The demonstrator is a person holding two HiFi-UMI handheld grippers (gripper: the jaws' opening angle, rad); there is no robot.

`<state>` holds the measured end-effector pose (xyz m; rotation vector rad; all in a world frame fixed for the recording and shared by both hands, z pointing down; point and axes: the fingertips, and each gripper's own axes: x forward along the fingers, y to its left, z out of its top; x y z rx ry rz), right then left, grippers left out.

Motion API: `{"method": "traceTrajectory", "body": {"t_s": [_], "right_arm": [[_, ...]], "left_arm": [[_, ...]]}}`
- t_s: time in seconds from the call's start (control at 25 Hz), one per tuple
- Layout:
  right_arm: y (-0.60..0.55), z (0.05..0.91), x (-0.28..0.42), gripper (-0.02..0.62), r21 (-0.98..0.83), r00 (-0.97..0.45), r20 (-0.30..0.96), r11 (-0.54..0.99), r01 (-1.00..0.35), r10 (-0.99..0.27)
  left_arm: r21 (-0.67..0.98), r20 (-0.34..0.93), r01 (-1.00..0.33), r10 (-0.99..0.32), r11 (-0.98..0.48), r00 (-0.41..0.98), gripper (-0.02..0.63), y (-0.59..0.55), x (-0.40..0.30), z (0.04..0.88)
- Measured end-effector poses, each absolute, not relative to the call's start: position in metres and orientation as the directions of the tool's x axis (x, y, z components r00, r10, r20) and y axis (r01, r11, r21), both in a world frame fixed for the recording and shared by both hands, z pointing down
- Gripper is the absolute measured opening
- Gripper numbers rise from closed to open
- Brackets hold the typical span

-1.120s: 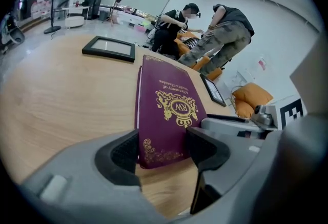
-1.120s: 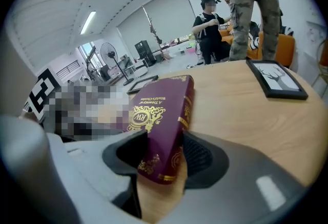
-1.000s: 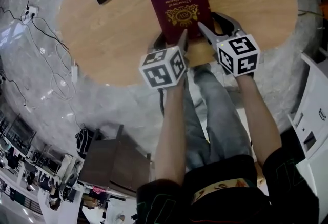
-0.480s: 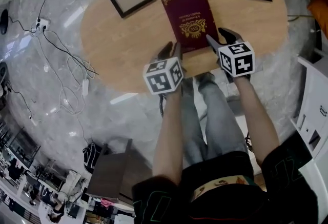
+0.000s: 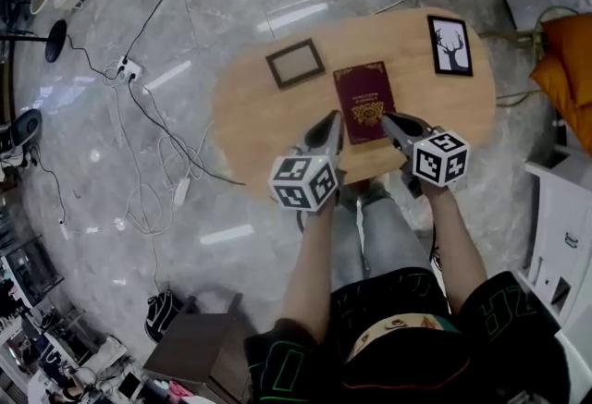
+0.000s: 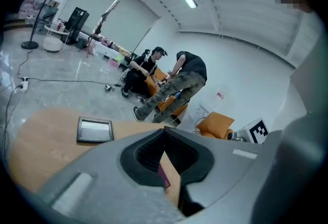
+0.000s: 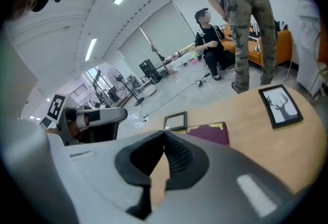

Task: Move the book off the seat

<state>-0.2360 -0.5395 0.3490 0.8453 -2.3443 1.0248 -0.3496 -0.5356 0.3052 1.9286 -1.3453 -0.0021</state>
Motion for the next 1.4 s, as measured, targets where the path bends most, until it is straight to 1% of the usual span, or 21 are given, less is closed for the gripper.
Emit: {"method": "traceTrajectory", "body": {"t_s": [0.28, 0.4, 0.64, 0.8, 0.92, 1.08, 1.2, 1.4], "right_arm": [[-0.577, 0.241, -0.244, 0.003, -0.46, -0.734, 0.495, 0.576, -0.676, -0.466], [-0.598, 0.192, -0.25, 0.003, -0.409, -0.728, 0.43, 0.603, -0.685, -0.534], [-0.63, 0.1, -0.253, 0.003, -0.265, -0.648, 0.321, 0.592, -0.761, -0.69], [-0.637, 0.042, -0.26, 0.003, -0.172, -0.639, 0.239, 0.615, -0.769, -0.731], [-0.644, 0.0, -0.266, 0.003, -0.1, -0.64, 0.172, 0.633, -0.768, -0.749], [-0.646, -0.034, -0.265, 0.003, -0.041, -0.624, 0.101, 0.623, -0.781, -0.775], [-0.65, -0.042, -0.259, 0.003, -0.028, -0.582, 0.063, 0.582, -0.813, -0.81], [-0.65, -0.053, -0.265, 0.003, -0.028, -0.566, 0.02, 0.566, -0.824, -0.824]], "left_arm": [[0.533, 0.211, -0.825, -0.916, -0.186, 0.342, 0.009, -0.558, -0.382, 0.175], [0.463, 0.143, -0.862, -0.942, -0.207, 0.303, 0.009, -0.572, -0.392, 0.123], [0.312, 0.119, -0.932, -0.966, -0.185, 0.232, 0.011, -0.587, -0.416, 0.059], [0.209, -0.015, -0.951, -0.974, -0.226, 0.228, 0.011, -0.596, -0.423, -0.002], [0.127, -0.082, -0.965, -0.972, -0.229, 0.22, 0.011, -0.603, -0.428, -0.042], [0.056, -0.144, -0.977, -0.97, -0.205, 0.195, 0.012, -0.601, -0.433, -0.071], [-0.006, -0.159, -0.985, -0.972, -0.172, 0.171, 0.012, -0.598, -0.436, -0.077], [-0.025, -0.178, -0.987, -0.971, -0.157, 0.159, 0.014, -0.592, -0.447, -0.085]]}}
